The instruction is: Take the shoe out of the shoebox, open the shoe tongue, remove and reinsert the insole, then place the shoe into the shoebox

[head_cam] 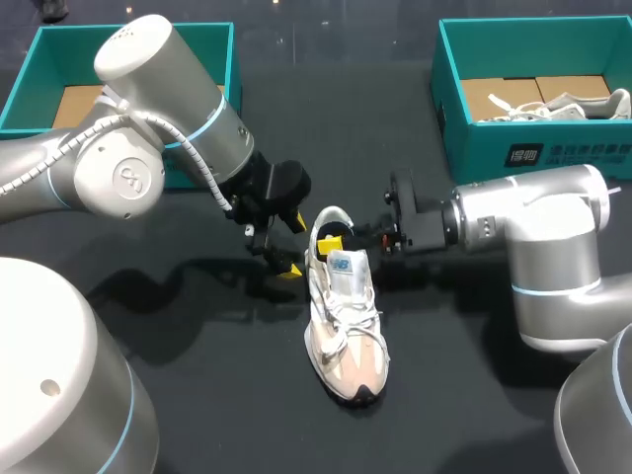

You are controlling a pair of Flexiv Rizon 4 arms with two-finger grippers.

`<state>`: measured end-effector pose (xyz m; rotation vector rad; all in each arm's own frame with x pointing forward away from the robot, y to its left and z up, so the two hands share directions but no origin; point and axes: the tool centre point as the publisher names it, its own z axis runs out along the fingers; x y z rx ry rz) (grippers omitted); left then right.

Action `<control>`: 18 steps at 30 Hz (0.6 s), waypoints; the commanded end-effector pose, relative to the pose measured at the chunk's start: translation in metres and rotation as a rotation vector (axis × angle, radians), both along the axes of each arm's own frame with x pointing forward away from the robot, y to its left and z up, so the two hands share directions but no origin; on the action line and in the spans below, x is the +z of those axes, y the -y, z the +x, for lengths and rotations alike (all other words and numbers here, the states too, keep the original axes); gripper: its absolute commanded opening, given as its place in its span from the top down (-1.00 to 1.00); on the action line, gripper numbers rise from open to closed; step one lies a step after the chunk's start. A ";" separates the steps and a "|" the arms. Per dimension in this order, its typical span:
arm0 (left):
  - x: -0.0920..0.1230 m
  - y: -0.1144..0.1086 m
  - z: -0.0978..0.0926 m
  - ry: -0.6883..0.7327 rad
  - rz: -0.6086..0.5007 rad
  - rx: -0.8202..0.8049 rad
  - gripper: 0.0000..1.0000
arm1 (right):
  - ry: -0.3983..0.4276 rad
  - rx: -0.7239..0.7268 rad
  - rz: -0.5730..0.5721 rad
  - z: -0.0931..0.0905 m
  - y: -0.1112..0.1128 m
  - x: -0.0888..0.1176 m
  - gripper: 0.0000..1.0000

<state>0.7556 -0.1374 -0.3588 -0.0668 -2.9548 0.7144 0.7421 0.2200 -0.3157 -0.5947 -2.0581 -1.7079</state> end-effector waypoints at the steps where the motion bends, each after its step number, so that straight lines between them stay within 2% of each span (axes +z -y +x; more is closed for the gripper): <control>1: 0.000 0.000 0.000 0.001 0.000 0.000 -1.00 | 0.013 0.018 -0.038 0.010 0.002 0.015 0.33; 5: 0.000 0.000 0.000 0.001 0.000 0.000 -1.00 | 0.027 0.018 -0.045 0.020 0.006 0.018 0.53; 6: 0.000 0.000 0.000 0.001 0.000 0.000 -1.00 | 0.027 0.018 -0.043 0.023 0.007 0.017 0.68; 7: 0.000 0.000 0.000 0.001 0.000 0.000 -1.00 | 0.023 0.017 -0.042 0.025 0.007 0.016 1.00; 12: 0.000 0.000 0.000 0.001 0.000 0.000 -1.00 | -0.033 0.028 -0.030 0.023 0.005 -0.002 1.00; 18: 0.000 0.000 0.000 0.001 0.000 0.000 -1.00 | -0.111 0.017 -0.023 0.000 0.001 -0.021 1.00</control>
